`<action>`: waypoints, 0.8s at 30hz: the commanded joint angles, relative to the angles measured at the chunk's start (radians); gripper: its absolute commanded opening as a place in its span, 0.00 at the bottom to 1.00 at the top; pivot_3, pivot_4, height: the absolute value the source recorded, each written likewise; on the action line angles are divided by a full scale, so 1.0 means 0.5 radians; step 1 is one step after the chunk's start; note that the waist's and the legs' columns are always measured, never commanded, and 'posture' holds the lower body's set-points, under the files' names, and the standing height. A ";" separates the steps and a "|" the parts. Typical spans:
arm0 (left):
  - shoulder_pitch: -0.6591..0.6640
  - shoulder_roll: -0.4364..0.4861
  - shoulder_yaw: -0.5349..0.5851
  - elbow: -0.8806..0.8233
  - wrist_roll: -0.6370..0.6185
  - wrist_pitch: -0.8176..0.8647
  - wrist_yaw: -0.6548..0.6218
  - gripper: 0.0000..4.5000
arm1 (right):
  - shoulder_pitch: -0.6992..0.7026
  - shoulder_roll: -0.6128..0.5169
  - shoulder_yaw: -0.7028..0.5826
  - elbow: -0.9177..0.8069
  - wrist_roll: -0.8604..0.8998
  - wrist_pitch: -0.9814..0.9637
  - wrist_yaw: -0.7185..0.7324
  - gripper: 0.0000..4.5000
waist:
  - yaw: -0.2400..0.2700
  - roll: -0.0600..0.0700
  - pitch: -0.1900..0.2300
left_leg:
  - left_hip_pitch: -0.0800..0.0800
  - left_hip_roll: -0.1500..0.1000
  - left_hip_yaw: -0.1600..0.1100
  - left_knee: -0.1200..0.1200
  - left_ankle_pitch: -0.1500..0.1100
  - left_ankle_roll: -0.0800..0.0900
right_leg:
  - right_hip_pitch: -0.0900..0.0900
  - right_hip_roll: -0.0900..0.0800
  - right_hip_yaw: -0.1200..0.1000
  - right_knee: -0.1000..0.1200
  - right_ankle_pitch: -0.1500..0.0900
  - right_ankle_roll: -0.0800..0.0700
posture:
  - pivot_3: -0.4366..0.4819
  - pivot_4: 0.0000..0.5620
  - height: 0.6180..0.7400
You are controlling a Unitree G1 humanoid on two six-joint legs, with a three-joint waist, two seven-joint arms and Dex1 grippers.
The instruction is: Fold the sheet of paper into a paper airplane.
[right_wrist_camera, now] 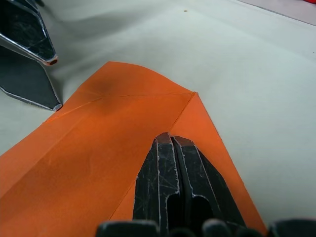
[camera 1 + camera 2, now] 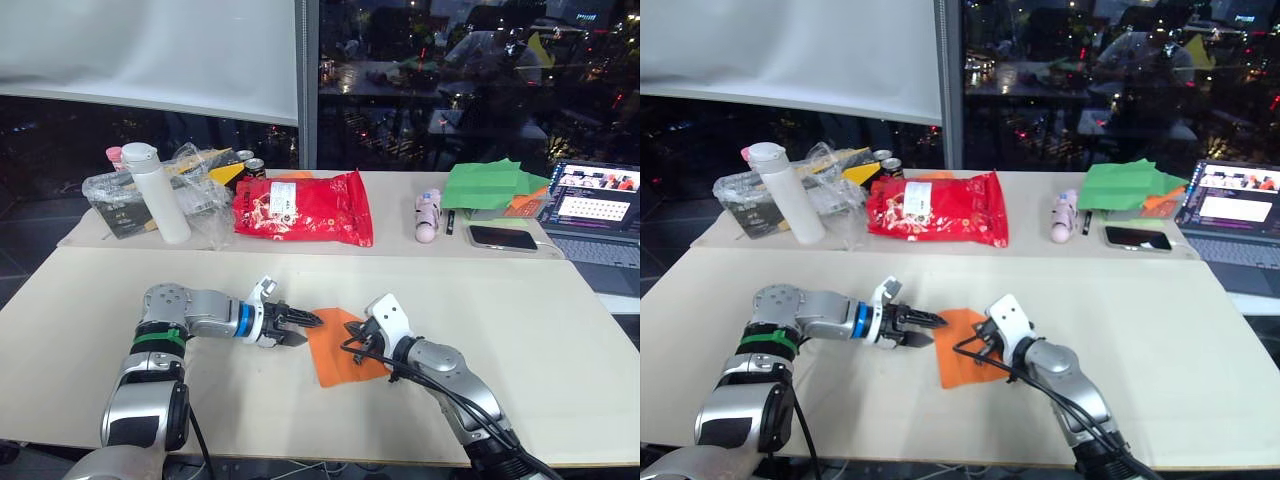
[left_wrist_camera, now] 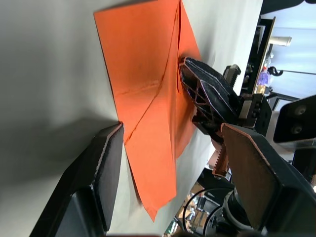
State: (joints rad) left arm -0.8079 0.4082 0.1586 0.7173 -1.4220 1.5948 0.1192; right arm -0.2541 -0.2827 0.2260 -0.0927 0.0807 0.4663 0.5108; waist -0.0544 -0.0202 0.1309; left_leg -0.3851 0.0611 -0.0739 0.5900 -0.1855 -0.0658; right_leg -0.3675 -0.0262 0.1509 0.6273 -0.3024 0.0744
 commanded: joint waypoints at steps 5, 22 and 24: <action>0.050 0.140 -0.110 -0.016 -0.215 0.039 0.045 0.74 | -0.013 0.007 0.016 0.013 -0.010 0.011 0.006 0.00 | -0.018 0.000 0.000 | -0.001 0.000 -0.001 -0.002 0.000 -0.001 | -0.003 0.000 0.000 0.000 0.000 0.000 | 0.48 0.27 0.83; 0.199 0.397 -0.812 -0.337 -0.753 0.039 0.069 0.74 | -0.017 0.016 0.020 0.019 -0.033 0.010 -0.004 0.00 | -0.025 0.000 0.000 | 0.000 -0.001 -0.002 -0.004 0.000 -0.002 | -0.004 0.000 0.001 -0.001 -0.001 -0.001 | 0.48 0.27 0.83; 0.223 0.427 -0.925 -0.427 -0.829 0.039 0.071 0.74 | -0.014 0.021 0.020 0.016 -0.037 0.014 -0.009 0.00 | -0.022 0.000 0.000 | 0.000 -0.001 -0.002 -0.004 0.000 -0.002 | -0.004 0.000 0.001 -0.002 -0.001 -0.001 | 0.48 0.27 0.83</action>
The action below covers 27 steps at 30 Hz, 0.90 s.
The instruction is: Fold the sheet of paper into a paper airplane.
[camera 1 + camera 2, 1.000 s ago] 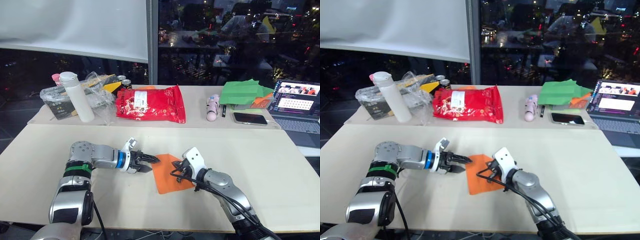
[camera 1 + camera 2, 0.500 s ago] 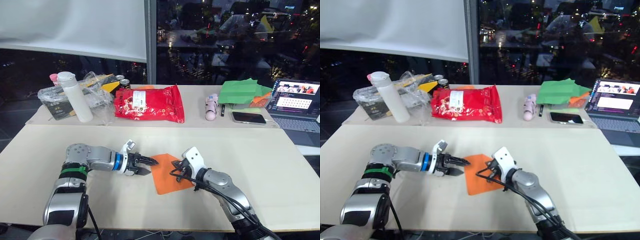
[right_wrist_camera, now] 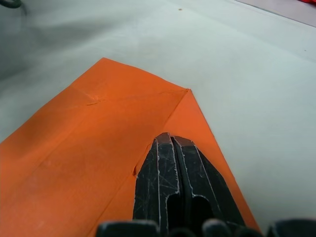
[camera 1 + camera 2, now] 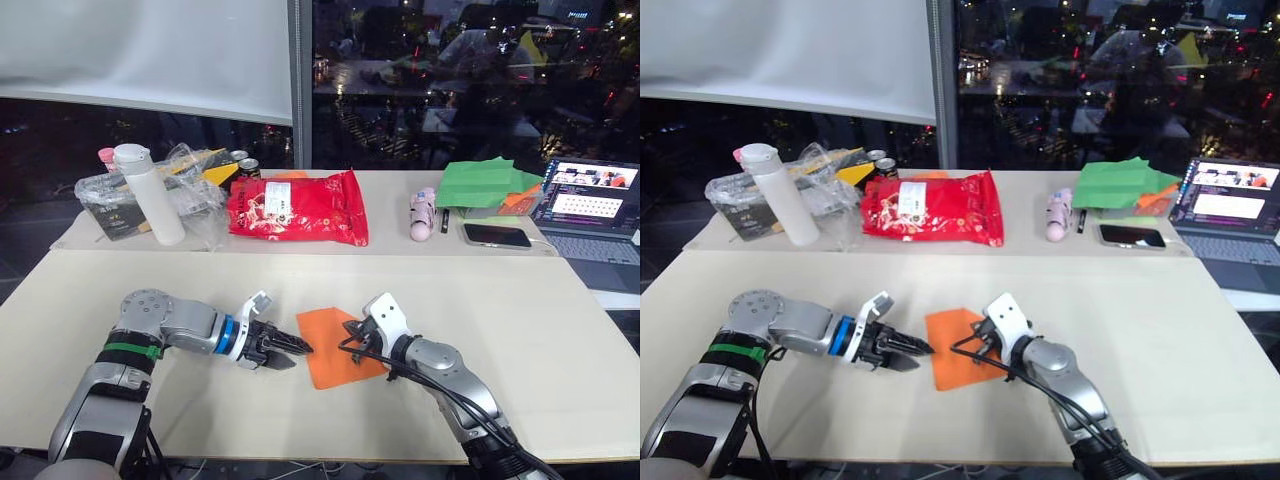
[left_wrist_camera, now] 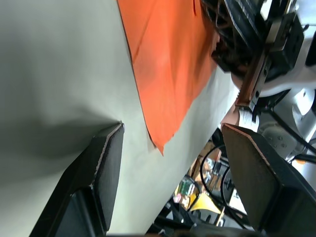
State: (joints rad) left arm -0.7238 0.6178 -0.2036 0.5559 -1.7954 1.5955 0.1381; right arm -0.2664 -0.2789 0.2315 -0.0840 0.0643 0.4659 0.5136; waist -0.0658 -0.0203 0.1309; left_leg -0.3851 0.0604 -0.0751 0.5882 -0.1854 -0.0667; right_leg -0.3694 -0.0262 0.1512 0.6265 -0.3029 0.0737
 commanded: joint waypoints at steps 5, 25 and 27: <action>0.066 0.011 -0.344 -0.205 -0.236 0.026 0.053 0.74 | 0.047 0.012 -0.005 -0.044 -0.006 0.031 -0.031 0.00 | 0.004 0.000 0.000 | -0.001 0.000 0.000 0.000 0.000 -0.001 | 0.000 -0.001 0.001 -0.001 0.000 0.000 | 0.48 0.27 0.83; 0.167 -0.235 -0.006 -0.004 -0.354 -0.276 0.610 0.74 | 0.034 0.006 -0.005 -0.042 -0.005 0.038 -0.037 0.00 | 0.046 -0.003 -0.003 | 0.000 -0.026 -0.002 0.003 0.002 -0.005 | 0.004 -0.024 0.001 -0.005 -0.001 -0.001 | 0.48 0.27 0.83; 0.181 -0.260 0.053 -0.003 -0.354 -0.283 0.661 0.74 | 0.030 0.005 -0.002 -0.034 -0.005 0.039 -0.031 0.00 | 0.045 -0.003 -0.004 | 0.000 -0.026 -0.003 0.003 0.002 -0.005 | 0.004 -0.024 0.001 -0.005 0.000 0.000 | 0.48 0.27 0.83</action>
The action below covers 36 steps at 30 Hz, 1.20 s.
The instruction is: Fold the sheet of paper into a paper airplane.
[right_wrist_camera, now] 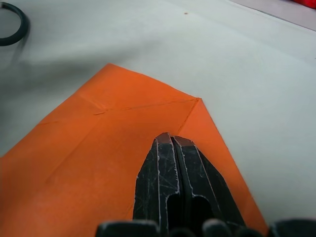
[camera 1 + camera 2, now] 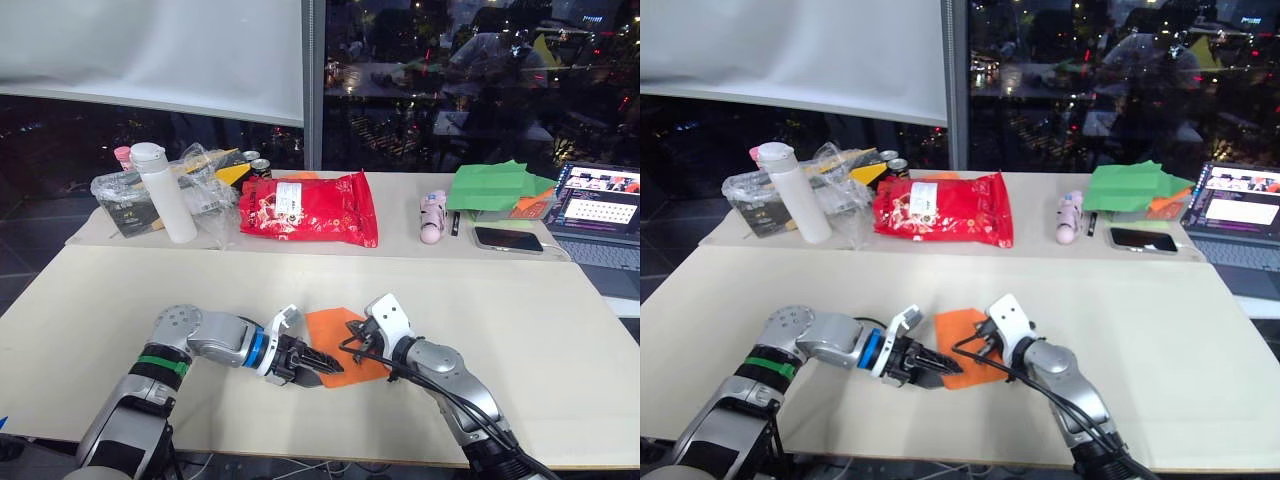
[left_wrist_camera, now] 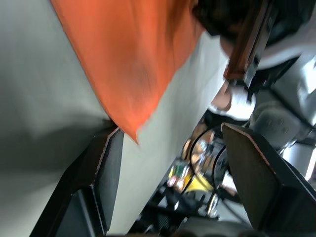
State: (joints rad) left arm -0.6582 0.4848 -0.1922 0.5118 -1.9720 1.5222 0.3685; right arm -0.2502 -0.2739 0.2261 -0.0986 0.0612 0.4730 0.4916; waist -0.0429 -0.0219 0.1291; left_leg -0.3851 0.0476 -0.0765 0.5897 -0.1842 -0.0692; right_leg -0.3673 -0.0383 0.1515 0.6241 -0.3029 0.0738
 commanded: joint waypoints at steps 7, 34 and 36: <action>0.042 -0.075 0.259 0.130 -0.001 -0.242 0.397 0.74 | -0.008 0.002 0.036 0.009 -0.006 0.032 0.031 0.00 | -0.004 -0.003 -0.001 | 0.001 0.000 -0.001 0.000 0.000 -0.001 | -0.001 0.000 0.000 0.000 0.002 0.004 | 0.48 0.27 0.83; 0.094 -0.398 0.728 -0.025 0.088 -0.712 0.816 0.74 | -0.018 -0.027 0.052 0.013 -0.030 0.040 0.043 0.00 | -0.008 -0.008 -0.003 | 0.000 0.000 -0.002 -0.002 0.004 -0.007 | -0.003 0.000 0.000 -0.001 0.003 0.006 | 0.48 0.27 0.83; 0.099 -0.406 0.744 -0.041 0.097 -0.723 0.812 0.74 | -0.020 -0.027 0.050 0.013 -0.032 0.042 0.039 0.00 | -0.008 -0.008 -0.003 | 0.000 0.000 -0.002 -0.002 0.004 -0.007 | -0.003 0.000 0.000 -0.001 0.003 0.006 | 0.48 0.27 0.83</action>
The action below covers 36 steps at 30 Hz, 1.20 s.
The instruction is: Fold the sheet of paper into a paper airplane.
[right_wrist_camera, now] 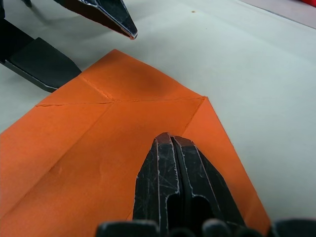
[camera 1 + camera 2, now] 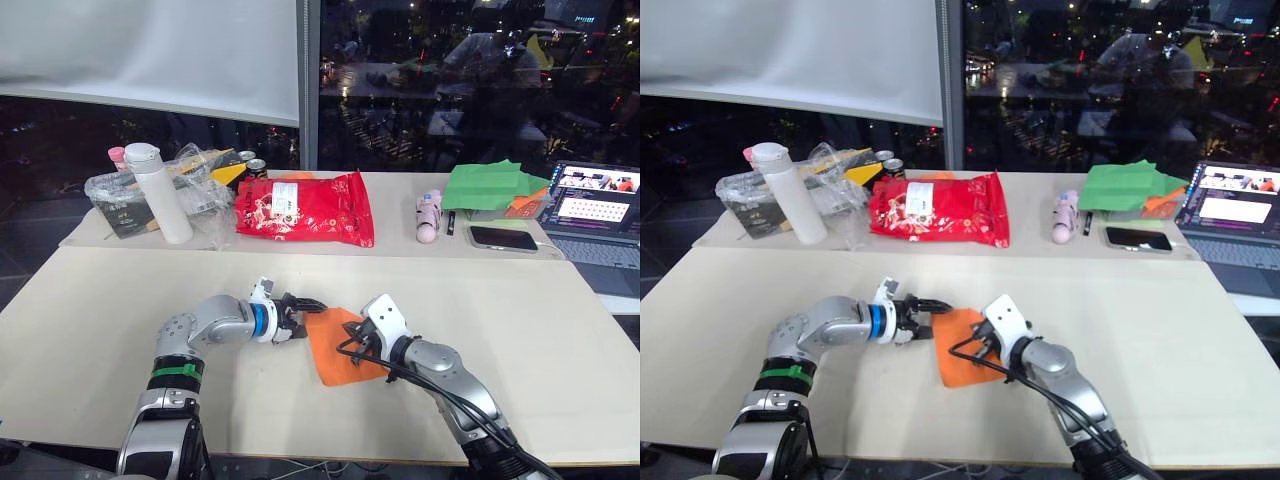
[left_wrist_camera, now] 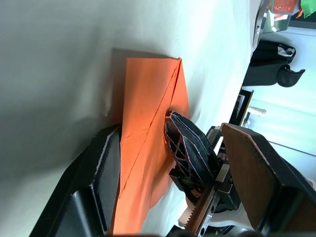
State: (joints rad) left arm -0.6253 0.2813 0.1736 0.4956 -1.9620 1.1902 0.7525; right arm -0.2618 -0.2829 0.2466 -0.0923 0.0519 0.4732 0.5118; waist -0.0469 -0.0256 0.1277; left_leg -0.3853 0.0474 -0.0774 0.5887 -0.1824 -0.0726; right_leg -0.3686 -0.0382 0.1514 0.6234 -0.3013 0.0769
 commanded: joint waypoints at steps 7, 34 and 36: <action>0.070 -0.060 0.066 -0.116 0.150 -0.162 0.018 0.27 | 0.003 -0.005 0.008 -0.008 -0.012 0.052 -0.007 0.00 | 0.001 -0.001 0.001 | -0.001 0.000 0.000 0.000 0.000 0.000 | -0.001 0.000 0.000 -0.001 0.000 0.000 | 0.48 0.27 0.83; -0.523 0.427 -0.715 -0.037 1.914 0.056 -2.326 0.00 | -0.178 -0.335 -0.032 -0.360 0.123 0.357 0.312 0.00 | 0.004 0.002 0.009 | -0.019 -0.001 -0.004 -0.032 0.015 -0.022 | -0.016 -0.001 -0.003 -0.029 0.010 0.010 | 0.48 0.27 0.83; -0.608 0.434 -0.855 0.057 2.141 -0.059 -2.576 0.00 | -0.157 -0.319 -0.024 -0.351 0.113 0.352 0.295 0.00 | 0.003 0.002 0.009 | -0.025 -0.001 -0.004 -0.032 0.015 -0.022 | -0.023 -0.001 -0.003 -0.027 0.010 0.010 | 0.48 0.27 0.83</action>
State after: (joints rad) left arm -0.8972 0.4891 -0.2231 0.5090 -0.9612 1.1987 -0.4402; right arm -0.3403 -0.4444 0.2326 -0.2294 0.1018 0.6484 0.6656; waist -0.0456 -0.0246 0.1322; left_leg -0.3988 0.0470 -0.0794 0.5726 -0.1748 -0.0833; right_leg -0.3818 -0.0385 0.1501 0.6105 -0.2963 0.0819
